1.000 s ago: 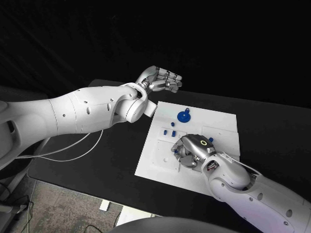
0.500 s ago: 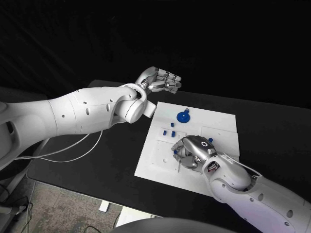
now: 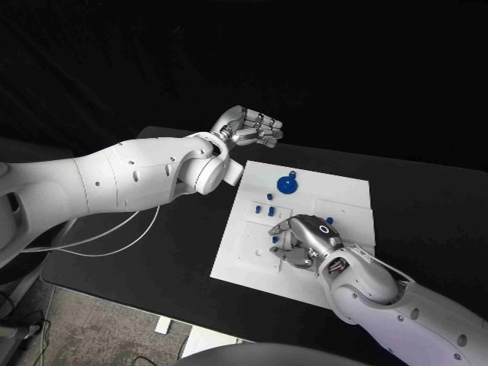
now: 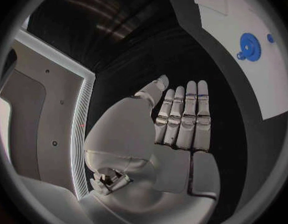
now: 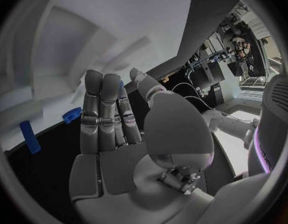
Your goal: Assemble the parts on the task board
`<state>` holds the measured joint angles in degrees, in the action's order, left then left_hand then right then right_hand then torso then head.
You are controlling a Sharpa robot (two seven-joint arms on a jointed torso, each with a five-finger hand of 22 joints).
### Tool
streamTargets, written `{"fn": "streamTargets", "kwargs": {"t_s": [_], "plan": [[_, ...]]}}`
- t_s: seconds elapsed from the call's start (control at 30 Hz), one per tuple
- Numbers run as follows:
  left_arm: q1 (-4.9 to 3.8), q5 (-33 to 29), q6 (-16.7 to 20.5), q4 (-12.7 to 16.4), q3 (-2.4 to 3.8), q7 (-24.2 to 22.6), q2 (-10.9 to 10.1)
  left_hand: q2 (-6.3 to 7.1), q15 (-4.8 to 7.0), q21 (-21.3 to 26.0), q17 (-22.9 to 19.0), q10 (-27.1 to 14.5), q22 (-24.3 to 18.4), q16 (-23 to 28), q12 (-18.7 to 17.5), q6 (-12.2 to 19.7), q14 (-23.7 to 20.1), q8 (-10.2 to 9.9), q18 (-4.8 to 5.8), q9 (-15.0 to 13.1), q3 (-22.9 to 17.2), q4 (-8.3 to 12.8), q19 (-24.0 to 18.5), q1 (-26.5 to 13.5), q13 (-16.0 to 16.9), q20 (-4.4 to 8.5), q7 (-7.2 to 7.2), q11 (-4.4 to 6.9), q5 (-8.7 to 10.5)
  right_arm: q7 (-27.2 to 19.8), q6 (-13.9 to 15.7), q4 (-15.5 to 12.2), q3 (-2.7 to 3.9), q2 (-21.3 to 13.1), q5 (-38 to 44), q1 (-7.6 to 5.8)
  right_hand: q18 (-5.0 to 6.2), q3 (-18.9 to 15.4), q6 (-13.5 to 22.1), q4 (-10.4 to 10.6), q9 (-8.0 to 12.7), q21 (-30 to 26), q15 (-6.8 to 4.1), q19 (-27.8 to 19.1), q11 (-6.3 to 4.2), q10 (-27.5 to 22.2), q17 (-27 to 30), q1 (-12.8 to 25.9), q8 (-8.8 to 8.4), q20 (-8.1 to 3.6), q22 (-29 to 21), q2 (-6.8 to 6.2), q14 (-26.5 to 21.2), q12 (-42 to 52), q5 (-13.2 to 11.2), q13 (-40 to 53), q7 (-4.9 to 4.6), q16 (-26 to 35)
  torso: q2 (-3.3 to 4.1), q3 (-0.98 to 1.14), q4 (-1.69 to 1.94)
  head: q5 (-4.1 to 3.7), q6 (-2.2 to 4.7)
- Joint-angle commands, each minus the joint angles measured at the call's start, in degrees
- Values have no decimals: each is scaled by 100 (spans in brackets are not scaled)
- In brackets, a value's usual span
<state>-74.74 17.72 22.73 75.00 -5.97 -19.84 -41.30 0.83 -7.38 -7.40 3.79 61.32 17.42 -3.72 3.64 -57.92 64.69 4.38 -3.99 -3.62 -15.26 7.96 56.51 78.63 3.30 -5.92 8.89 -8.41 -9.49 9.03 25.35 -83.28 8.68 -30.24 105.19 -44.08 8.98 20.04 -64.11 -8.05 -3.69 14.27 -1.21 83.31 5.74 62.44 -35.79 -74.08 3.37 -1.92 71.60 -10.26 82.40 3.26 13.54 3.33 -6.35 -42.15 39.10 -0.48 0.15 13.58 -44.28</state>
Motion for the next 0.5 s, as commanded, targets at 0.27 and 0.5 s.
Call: {"fn": "streamTargets", "kwargs": {"t_s": [0.27, 0.5], "plan": [[-2, 13, -31, 0, 5, -58, -14, 32, 5, 57, -7, -35, 12, 22, 1, 37, -21, -9, -36, 2, 32, -28, -7, 16, 0, -14, -1, 3, 4, 75, 34, -430, 502, -234, -594, 1, 60, 160, 63, 64, 6, 78, 15, 80, -40, 113, 27, 40, 16, -6, 61, 24, 41, 11, -3, 3, -24, -65, -2, 9, -17, -243, 120], [-3, 11, 13, -22, 6, -101, -33, 30, 7, 59, -7, -27, 15, 22, 1, 33, -13, -8, -36, 3, 31, -31, -1, 15, 0, -12, -2, 5, 0, 432, -1027, -849, 1082, -619, -1362, -172, -44, 516, 147, -15, 2, 492, -28, 116, -91, 293, -76, 203, 26, -56, 315, 61, 60, 10, 25, 3, 13, -187, -7, -3, -26, -610, 184]]}}
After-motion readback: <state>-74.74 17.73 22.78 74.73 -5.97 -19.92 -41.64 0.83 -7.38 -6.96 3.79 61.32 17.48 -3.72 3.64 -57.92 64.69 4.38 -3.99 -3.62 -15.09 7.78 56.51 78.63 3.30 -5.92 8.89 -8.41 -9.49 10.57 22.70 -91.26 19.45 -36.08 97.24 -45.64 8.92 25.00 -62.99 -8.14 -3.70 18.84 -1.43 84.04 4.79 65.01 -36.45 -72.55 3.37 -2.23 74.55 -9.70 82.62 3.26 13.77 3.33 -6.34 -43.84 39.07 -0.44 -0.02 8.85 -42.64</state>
